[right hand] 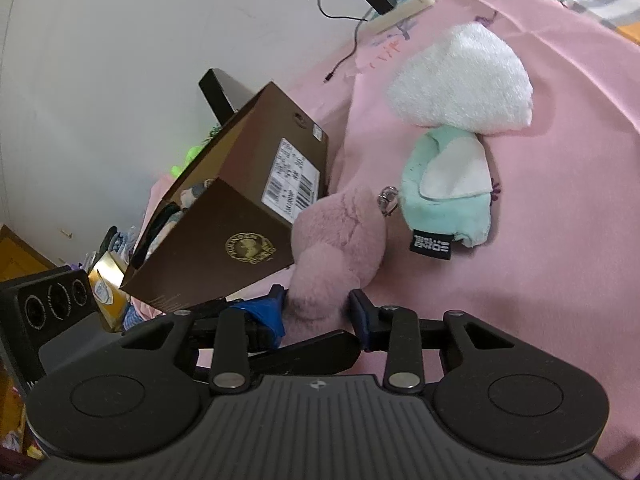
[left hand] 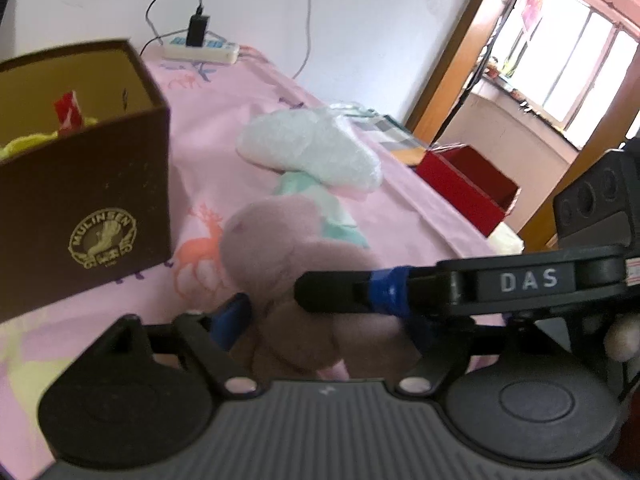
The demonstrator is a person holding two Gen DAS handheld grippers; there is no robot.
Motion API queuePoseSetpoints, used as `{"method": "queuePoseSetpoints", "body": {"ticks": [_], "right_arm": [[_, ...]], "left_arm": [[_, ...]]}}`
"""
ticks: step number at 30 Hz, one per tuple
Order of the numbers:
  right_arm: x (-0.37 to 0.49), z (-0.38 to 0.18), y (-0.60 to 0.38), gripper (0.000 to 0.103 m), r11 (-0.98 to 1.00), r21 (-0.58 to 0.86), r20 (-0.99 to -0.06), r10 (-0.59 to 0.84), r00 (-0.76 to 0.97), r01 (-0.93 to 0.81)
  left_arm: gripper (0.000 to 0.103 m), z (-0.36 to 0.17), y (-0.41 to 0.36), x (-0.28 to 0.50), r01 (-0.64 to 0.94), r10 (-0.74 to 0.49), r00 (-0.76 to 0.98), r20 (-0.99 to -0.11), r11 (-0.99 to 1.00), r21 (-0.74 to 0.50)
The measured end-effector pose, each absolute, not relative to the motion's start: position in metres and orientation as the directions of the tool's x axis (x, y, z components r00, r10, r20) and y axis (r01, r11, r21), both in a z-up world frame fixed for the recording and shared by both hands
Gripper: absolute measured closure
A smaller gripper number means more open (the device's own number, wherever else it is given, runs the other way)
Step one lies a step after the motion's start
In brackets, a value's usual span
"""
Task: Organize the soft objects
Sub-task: 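Lift the pink teddy bear off the sheet with the right gripper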
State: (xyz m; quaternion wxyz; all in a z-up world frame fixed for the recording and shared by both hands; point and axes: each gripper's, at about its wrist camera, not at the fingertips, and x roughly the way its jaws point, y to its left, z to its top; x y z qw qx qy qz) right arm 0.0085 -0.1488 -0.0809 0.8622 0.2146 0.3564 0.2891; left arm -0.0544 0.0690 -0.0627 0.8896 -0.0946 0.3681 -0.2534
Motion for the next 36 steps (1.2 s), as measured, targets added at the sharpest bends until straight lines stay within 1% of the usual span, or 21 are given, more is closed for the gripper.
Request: {"method": "queuePoseSetpoints", "body": {"ticks": [6, 11, 12, 13, 15, 17, 18, 19, 20, 23, 25, 29, 33, 36], "right_arm": [[-0.005, -0.05, -0.144, 0.088, 0.701, 0.578, -0.419, 0.694, 0.586, -0.418], [-0.008, -0.02, -0.13, 0.089, 0.671, 0.547, -0.346, 0.725, 0.595, -0.5], [-0.008, -0.019, -0.128, 0.089, 0.682, 0.536, -0.344, 0.715, 0.608, -0.498], [-0.008, -0.019, -0.128, 0.089, 0.702, 0.517, -0.347, 0.695, 0.63, -0.49], [-0.008, -0.022, -0.13, 0.089, 0.75, 0.479, -0.366, 0.643, 0.673, -0.456], [-0.004, -0.033, -0.138, 0.088, 0.79, 0.467, -0.417, 0.592, 0.689, -0.396], [-0.002, -0.04, -0.141, 0.088, 0.803, 0.467, -0.447, 0.575, 0.685, -0.369], [0.0, -0.047, -0.145, 0.087, 0.811, 0.47, -0.477, 0.565, 0.673, -0.347], [0.003, -0.055, -0.147, 0.087, 0.819, 0.473, -0.509, 0.555, 0.659, -0.325], [0.005, -0.068, -0.153, 0.086, 0.849, 0.446, -0.564, 0.513, 0.647, -0.284], [0.007, -0.073, -0.158, 0.086, 0.854, 0.445, -0.576, 0.503, 0.644, -0.27], [0.01, -0.079, -0.17, 0.085, 0.83, 0.496, -0.576, 0.534, 0.619, -0.255], [0.016, -0.088, -0.169, 0.084, 0.823, 0.499, -0.583, 0.55, 0.598, -0.271], [0.017, -0.088, -0.17, 0.084, 0.815, 0.498, -0.579, 0.566, 0.587, -0.295]], "left_arm": [[0.032, -0.028, 0.075, -0.079, 0.413, -0.529, 0.666, -0.525, 0.849, -0.331], [0.033, 0.005, 0.081, -0.094, 0.454, -0.539, 0.717, -0.443, 0.842, -0.291], [0.032, 0.006, 0.082, -0.095, 0.456, -0.532, 0.721, -0.444, 0.846, -0.275], [0.03, 0.004, 0.082, -0.095, 0.451, -0.518, 0.725, -0.454, 0.855, -0.255], [0.028, -0.007, 0.085, -0.094, 0.441, -0.501, 0.714, -0.488, 0.864, -0.242], [0.024, -0.025, 0.087, -0.09, 0.434, -0.505, 0.676, -0.536, 0.862, -0.264], [0.019, -0.034, 0.087, -0.087, 0.426, -0.503, 0.659, -0.559, 0.862, -0.273], [0.018, -0.043, 0.087, -0.085, 0.419, -0.498, 0.646, -0.578, 0.865, -0.276], [0.017, -0.049, 0.088, -0.083, 0.417, -0.497, 0.64, -0.586, 0.865, -0.278], [0.014, -0.062, 0.087, -0.072, 0.408, -0.508, 0.619, -0.599, 0.859, -0.308], [0.012, -0.068, 0.086, -0.065, 0.403, -0.528, 0.601, -0.6, 0.848, -0.343], [0.012, -0.081, 0.078, -0.048, 0.396, -0.547, 0.561, -0.621, 0.836, -0.379], [0.012, -0.092, 0.068, -0.036, 0.389, -0.57, 0.516, -0.639, 0.821, -0.418], [0.016, -0.091, 0.054, -0.037, 0.423, -0.583, 0.507, -0.634, 0.81, -0.407]]}}
